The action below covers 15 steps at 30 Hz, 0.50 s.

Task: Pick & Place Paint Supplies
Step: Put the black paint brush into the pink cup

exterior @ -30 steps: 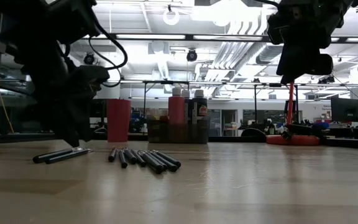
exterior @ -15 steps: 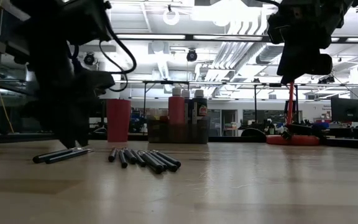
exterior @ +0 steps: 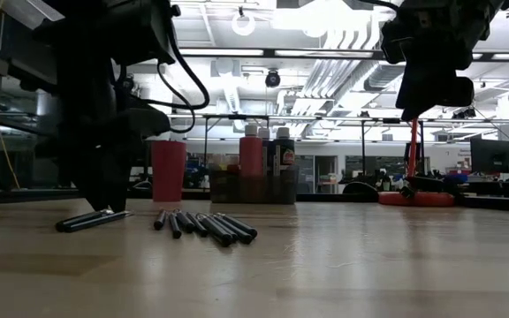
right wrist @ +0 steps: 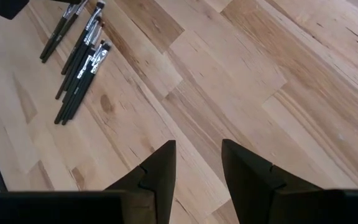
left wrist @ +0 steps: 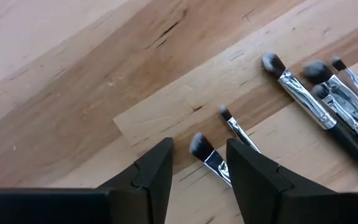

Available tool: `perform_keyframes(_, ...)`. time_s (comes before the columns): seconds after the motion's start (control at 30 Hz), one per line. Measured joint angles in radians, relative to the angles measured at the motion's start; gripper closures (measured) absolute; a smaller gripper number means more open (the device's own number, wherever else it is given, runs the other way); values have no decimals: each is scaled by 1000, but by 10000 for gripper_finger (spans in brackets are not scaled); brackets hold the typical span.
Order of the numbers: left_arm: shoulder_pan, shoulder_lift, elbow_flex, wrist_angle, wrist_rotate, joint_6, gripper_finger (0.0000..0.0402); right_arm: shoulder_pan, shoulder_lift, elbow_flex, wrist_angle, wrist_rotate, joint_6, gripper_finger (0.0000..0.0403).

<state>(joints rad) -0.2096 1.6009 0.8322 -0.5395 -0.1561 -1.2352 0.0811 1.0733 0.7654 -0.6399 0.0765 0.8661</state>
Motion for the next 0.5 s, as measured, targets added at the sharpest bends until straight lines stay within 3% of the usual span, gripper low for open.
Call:
perform_keyframes(0.23, 0, 1, 0, -1, 16, -12, 267, 14, 0, 0, 0, 3, -4, 280)
perform_keyframes(0.5, 0, 2, 0, 2, 18, -18, 328, 38, 0, 0, -1, 25, -4, 280)
